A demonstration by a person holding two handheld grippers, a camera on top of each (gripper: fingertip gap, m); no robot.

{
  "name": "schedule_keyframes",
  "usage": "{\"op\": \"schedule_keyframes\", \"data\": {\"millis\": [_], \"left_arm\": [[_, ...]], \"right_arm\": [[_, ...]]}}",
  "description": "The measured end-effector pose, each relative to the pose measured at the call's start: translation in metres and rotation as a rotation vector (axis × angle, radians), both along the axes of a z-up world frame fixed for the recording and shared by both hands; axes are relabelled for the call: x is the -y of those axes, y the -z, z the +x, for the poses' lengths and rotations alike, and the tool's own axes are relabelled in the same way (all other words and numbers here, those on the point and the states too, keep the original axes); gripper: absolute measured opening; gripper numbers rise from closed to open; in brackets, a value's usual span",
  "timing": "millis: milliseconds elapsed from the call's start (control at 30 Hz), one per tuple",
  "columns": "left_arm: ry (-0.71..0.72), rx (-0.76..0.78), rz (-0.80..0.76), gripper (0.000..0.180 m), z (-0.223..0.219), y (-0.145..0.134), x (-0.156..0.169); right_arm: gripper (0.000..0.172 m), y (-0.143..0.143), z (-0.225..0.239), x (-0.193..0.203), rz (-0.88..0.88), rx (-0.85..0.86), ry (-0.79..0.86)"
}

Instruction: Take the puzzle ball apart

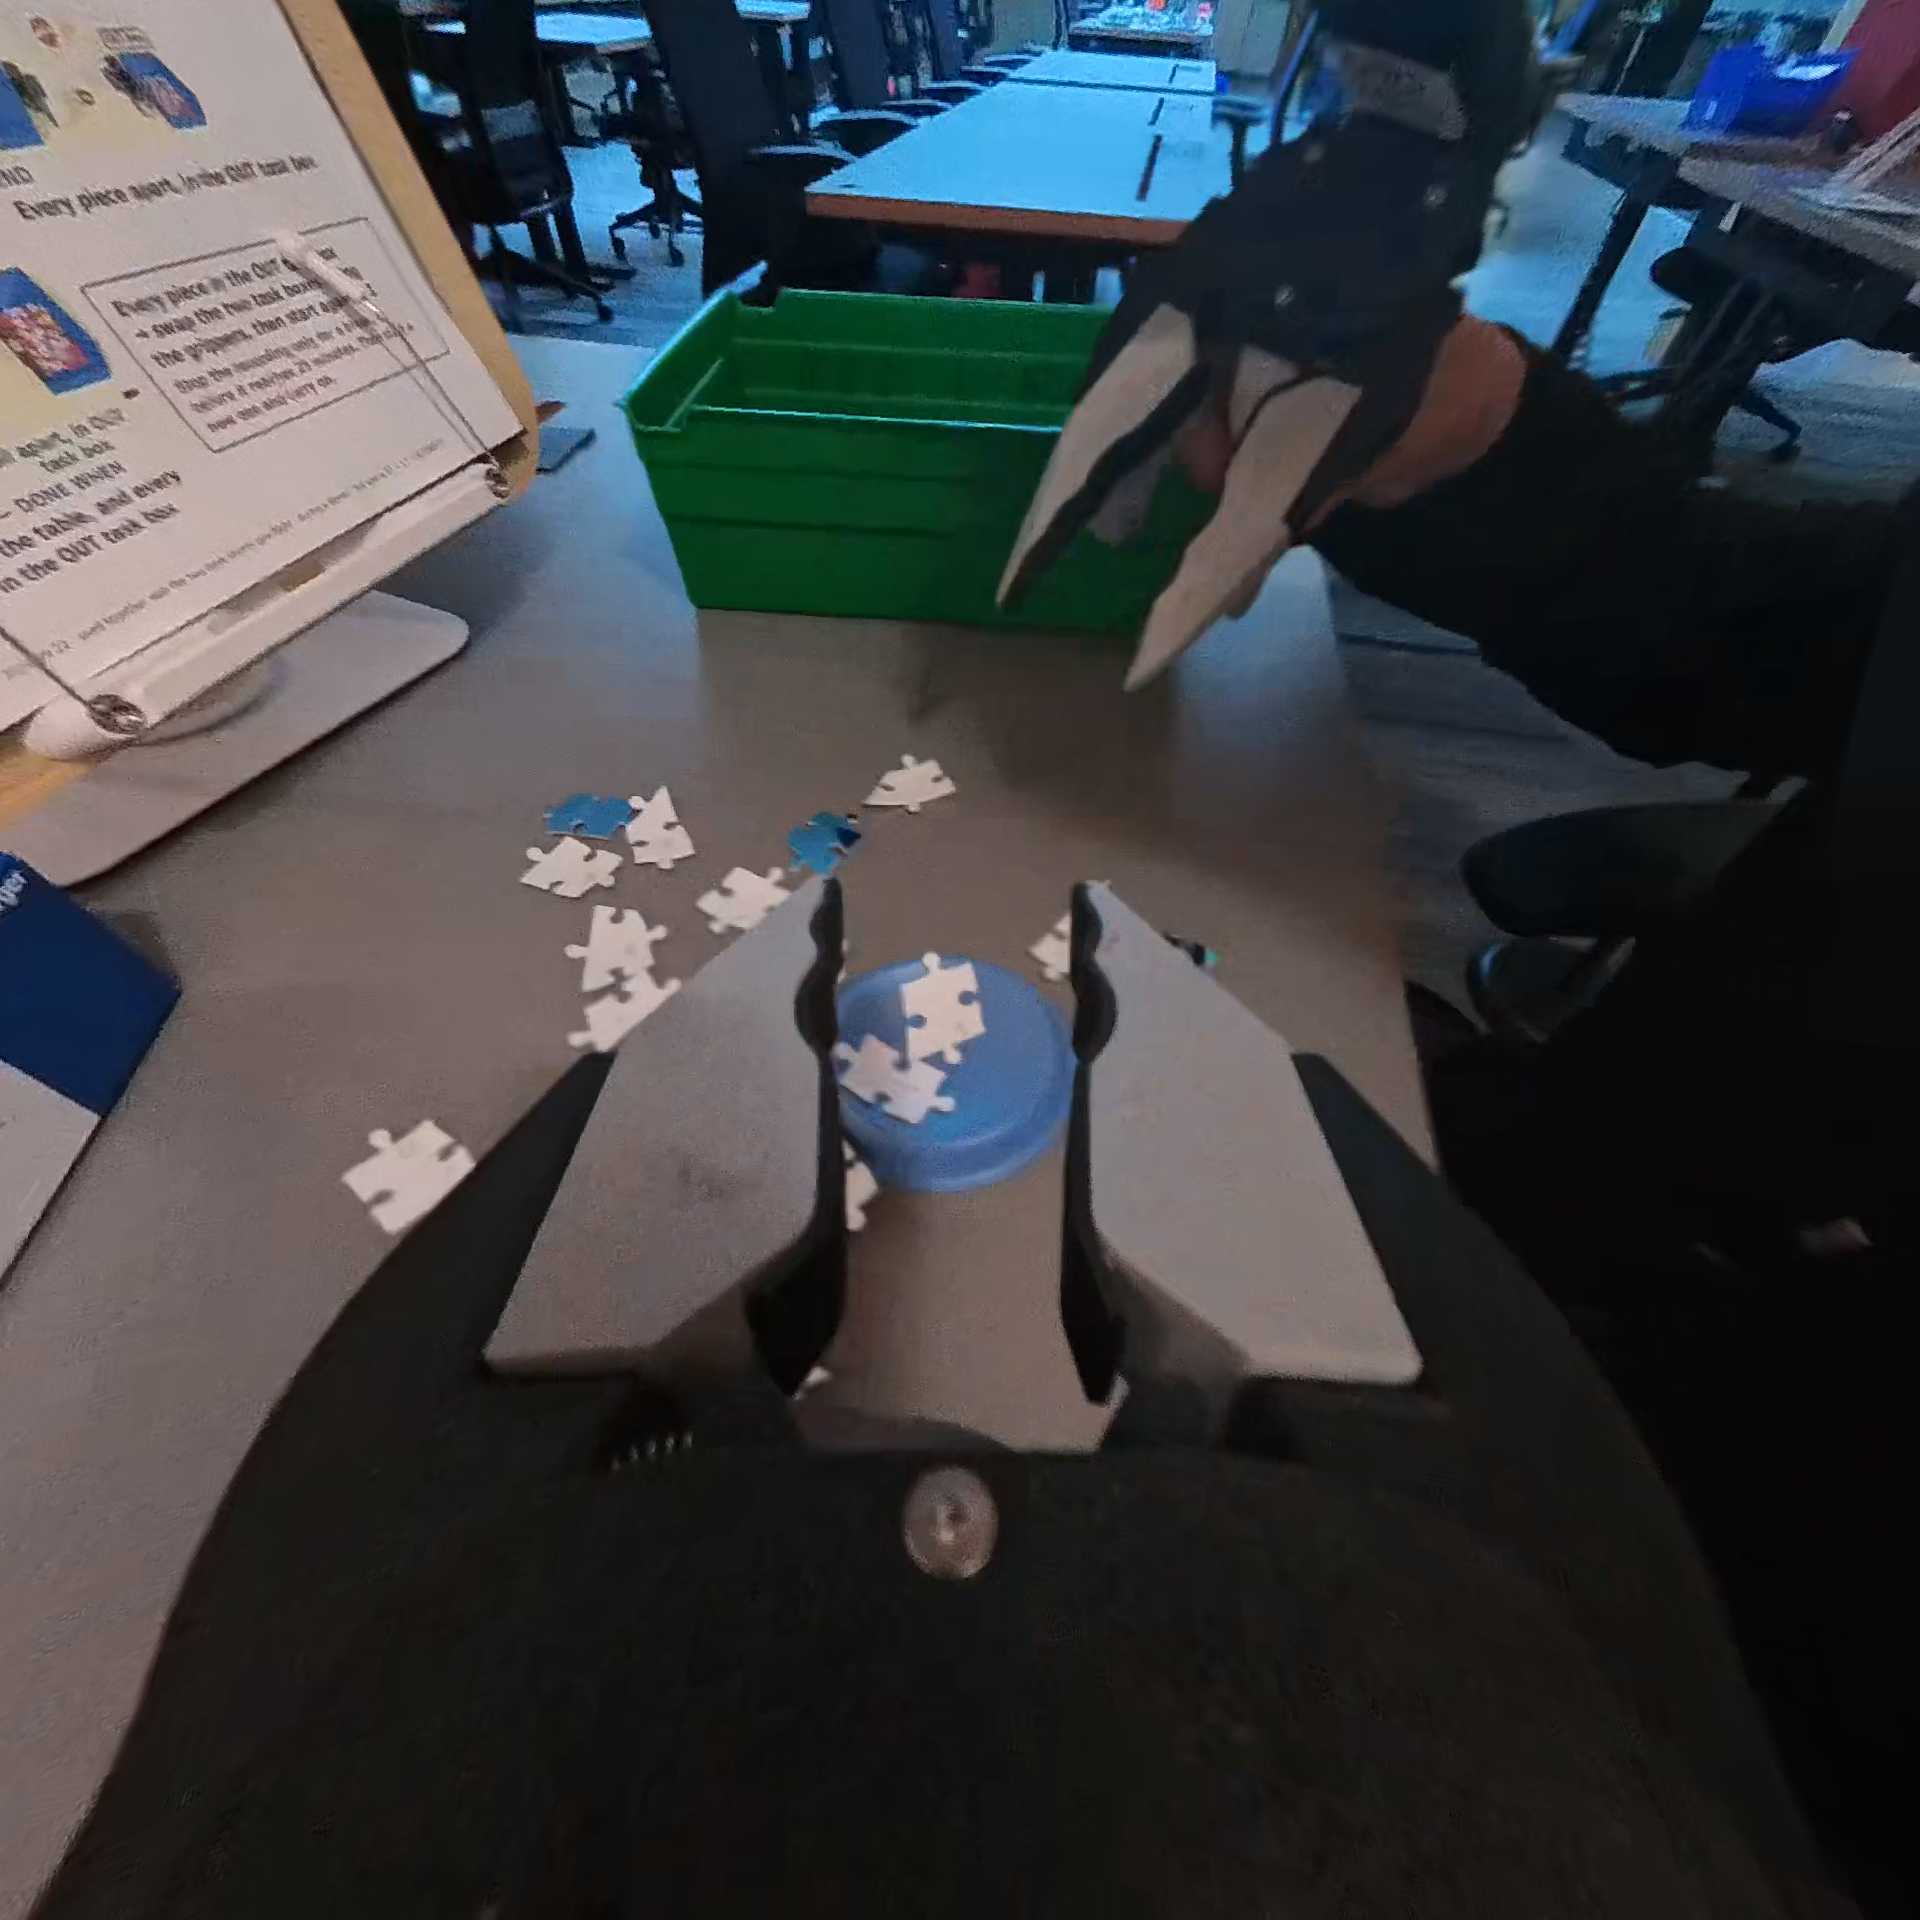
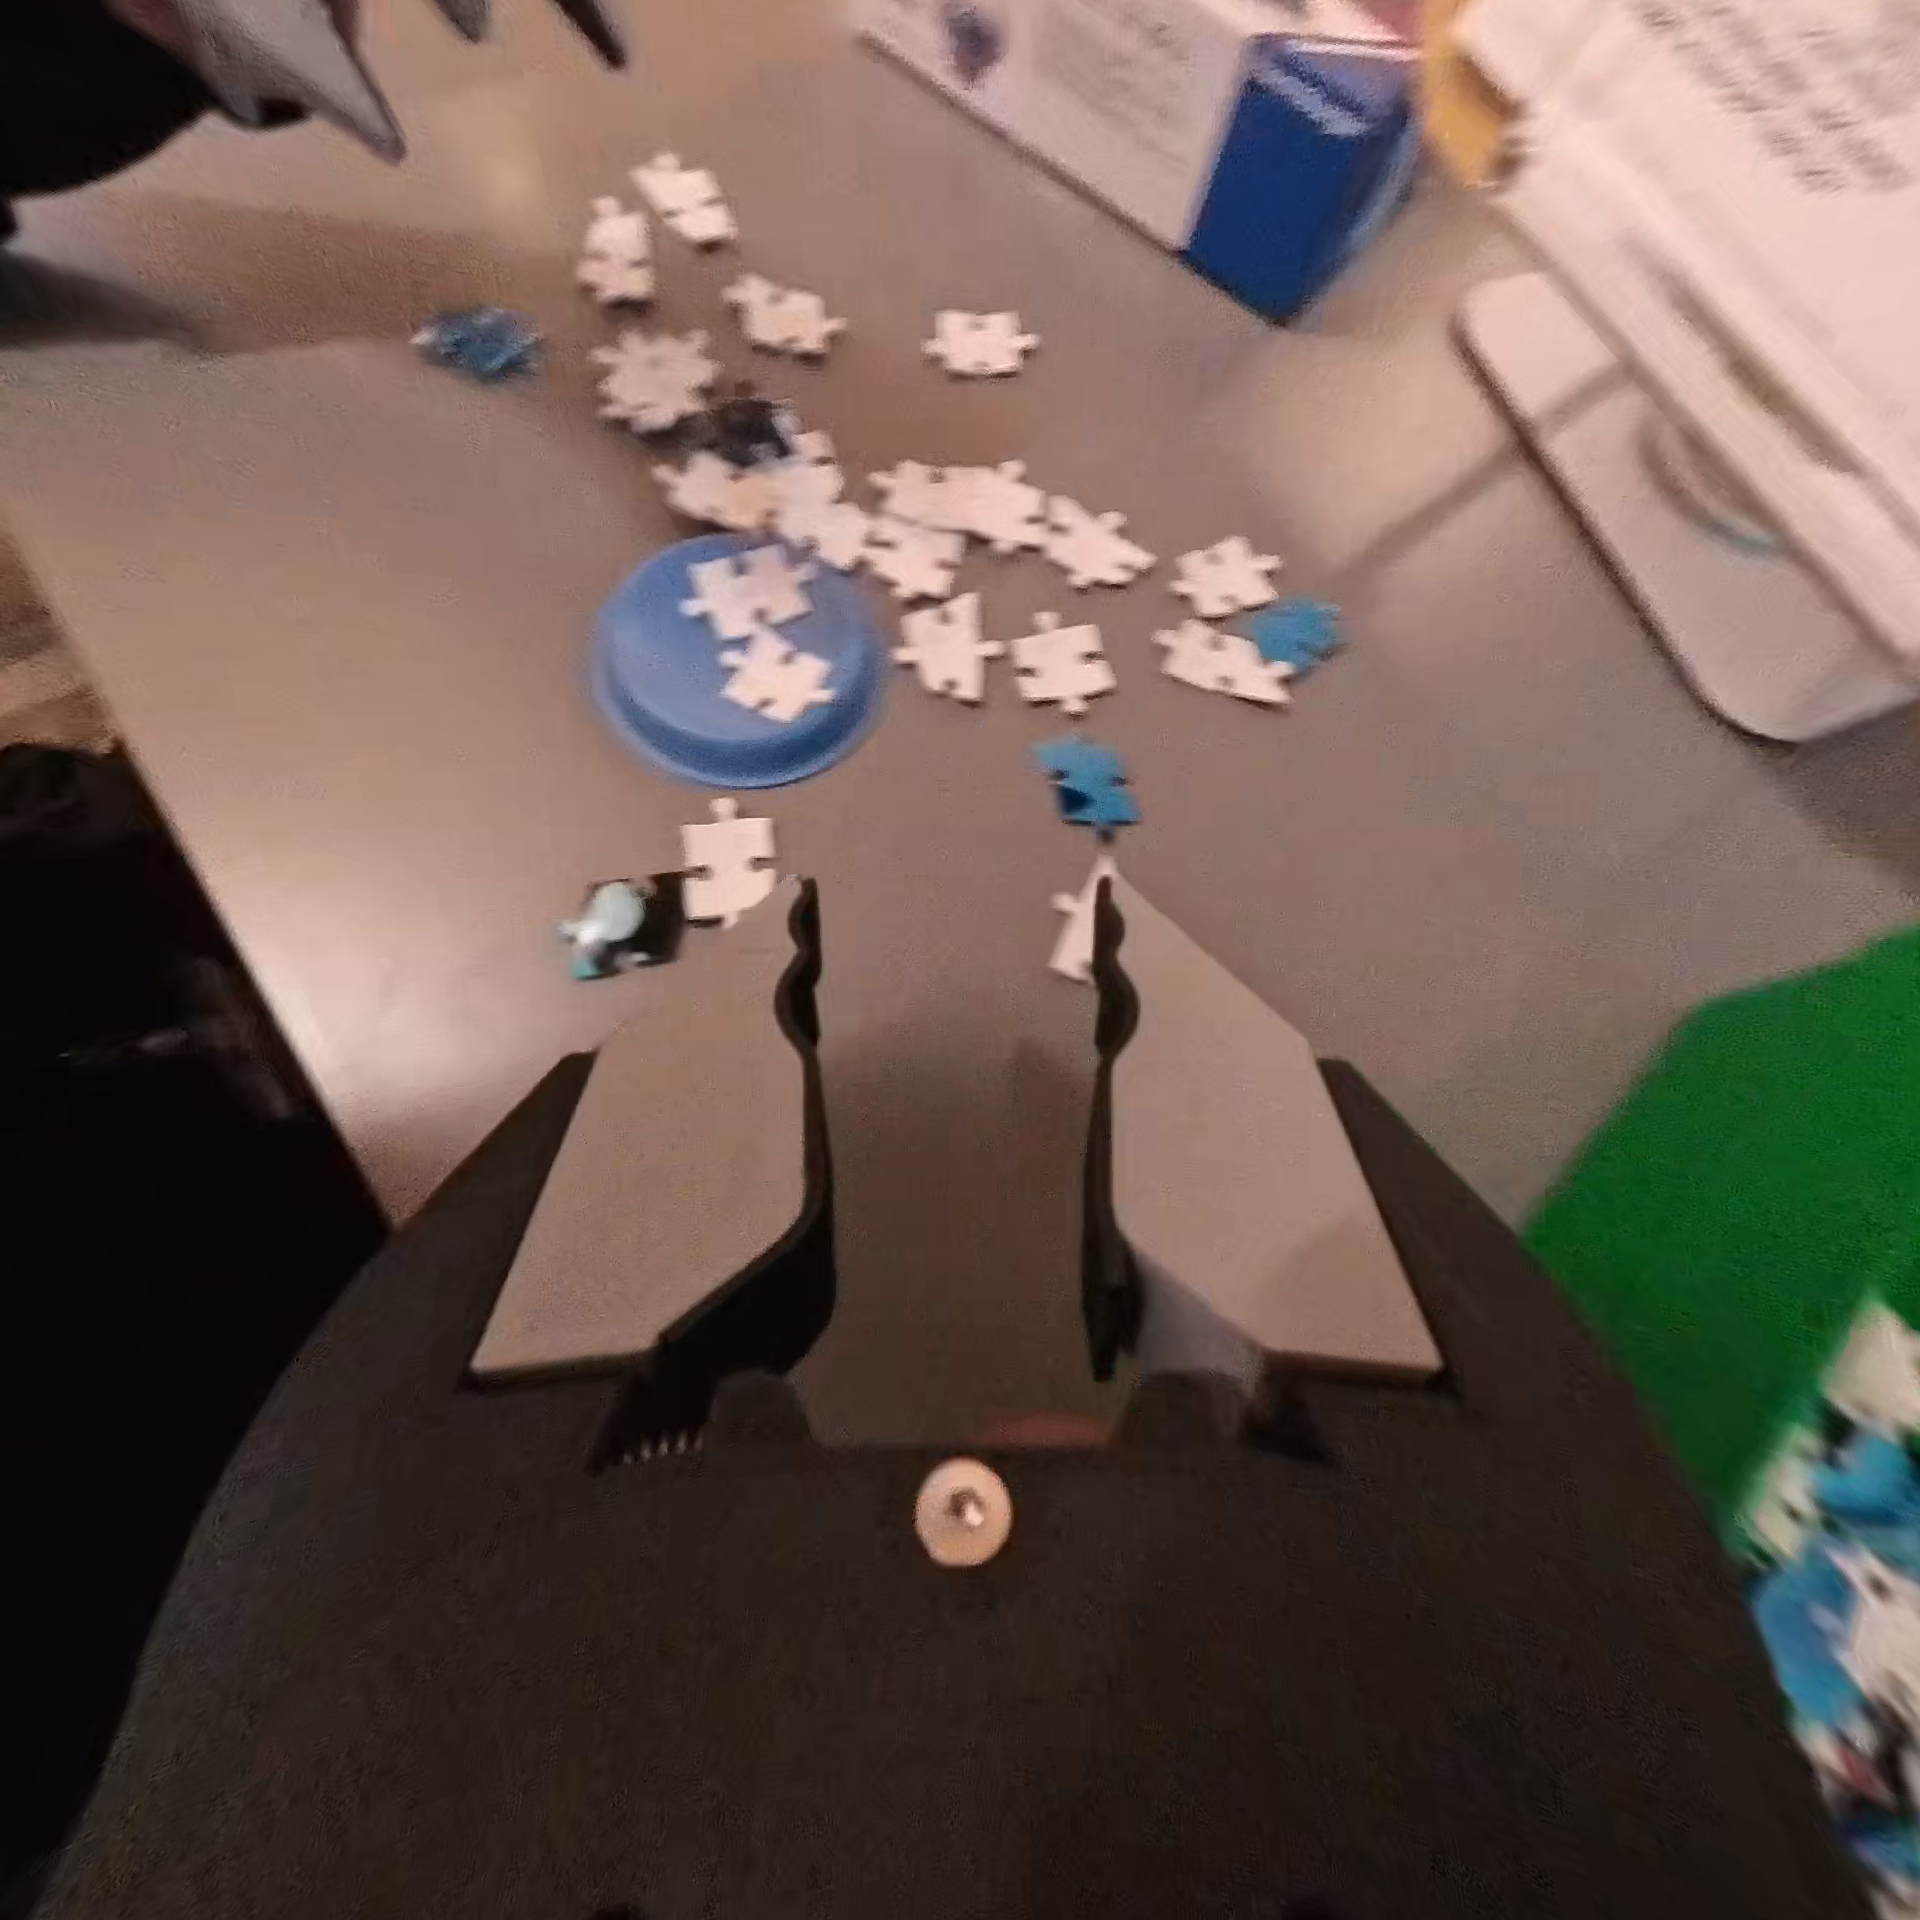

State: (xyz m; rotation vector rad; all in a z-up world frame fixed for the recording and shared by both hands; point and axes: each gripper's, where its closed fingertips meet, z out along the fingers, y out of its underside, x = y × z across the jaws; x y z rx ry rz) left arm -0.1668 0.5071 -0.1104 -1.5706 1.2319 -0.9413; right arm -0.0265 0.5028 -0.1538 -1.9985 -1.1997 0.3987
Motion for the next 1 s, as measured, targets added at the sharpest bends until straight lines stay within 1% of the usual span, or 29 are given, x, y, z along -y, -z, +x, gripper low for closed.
{"op": "schedule_keyframes", "data": {"millis": [33,67,133,167,200,267,300,333,400,467,533,567,600,667,733,800,833,967,1000], "left_arm": [[0.041,0.0,-0.015,0.041,-0.004,-0.001,0.02],[0.111,-0.002,-0.032,0.041,-0.009,-0.003,0.048],[0.246,-0.003,-0.041,0.036,-0.02,-0.006,0.109],[0.296,-0.02,-0.045,0.036,-0.025,-0.002,0.14],[0.33,-0.057,-0.063,0.035,-0.03,0.008,0.168],[0.337,-0.183,-0.122,0.041,-0.04,0.041,0.211],[0.32,-0.251,-0.15,0.042,-0.044,0.063,0.226],[0.278,-0.325,-0.163,0.04,-0.05,0.088,0.233],[0.161,-0.451,-0.18,0.035,-0.059,0.139,0.233],[0.028,-0.527,-0.258,0.036,-0.063,0.186,0.227],[-0.135,-0.614,-0.247,0.043,-0.069,0.227,0.209],[-0.206,-0.649,-0.218,0.042,-0.073,0.244,0.199],[-0.242,-0.676,-0.194,0.045,-0.075,0.257,0.193],[-0.236,-0.696,-0.192,0.054,-0.072,0.277,0.193],[-0.204,-0.721,-0.241,0.053,-0.071,0.298,0.198],[-0.205,-0.735,-0.281,0.038,-0.074,0.315,0.197],[-0.203,-0.724,-0.296,0.031,-0.074,0.317,0.196],[-0.227,-0.561,-0.298,0.0,-0.069,0.289,0.194],[-0.237,-0.527,-0.291,0.0,-0.069,0.285,0.192]], "right_arm": [[0.049,0.009,-0.012,0.011,-0.007,0.008,-0.049],[0.048,0.017,-0.019,0.016,0.005,0.023,-0.075],[0.043,0.025,-0.026,0.02,0.04,0.047,-0.095],[0.043,0.026,-0.028,0.022,0.049,0.042,-0.104],[0.042,0.026,-0.031,0.025,0.049,0.029,-0.118],[0.042,0.024,-0.037,0.031,0.043,-0.006,-0.149],[0.042,0.023,-0.04,0.034,0.036,-0.021,-0.161],[0.042,0.023,-0.043,0.036,0.03,-0.034,-0.172],[0.041,0.025,-0.05,0.041,0.025,-0.052,-0.192],[0.04,0.029,-0.056,0.047,0.023,-0.055,-0.212],[0.04,0.033,-0.061,0.054,0.032,-0.043,-0.236],[0.04,0.035,-0.063,0.058,0.039,-0.033,-0.244],[0.039,0.036,-0.064,0.062,0.044,-0.025,-0.251],[0.039,0.036,-0.065,0.07,0.052,-0.017,-0.264],[0.039,0.034,-0.064,0.077,0.059,-0.018,-0.266],[0.038,0.032,-0.06,0.082,0.064,-0.022,-0.262],[0.038,0.03,-0.058,0.085,0.067,-0.024,-0.258],[0.037,0.029,-0.048,0.092,0.062,-0.039,-0.241],[0.037,0.031,-0.048,0.094,0.048,-0.053,-0.244]]}}
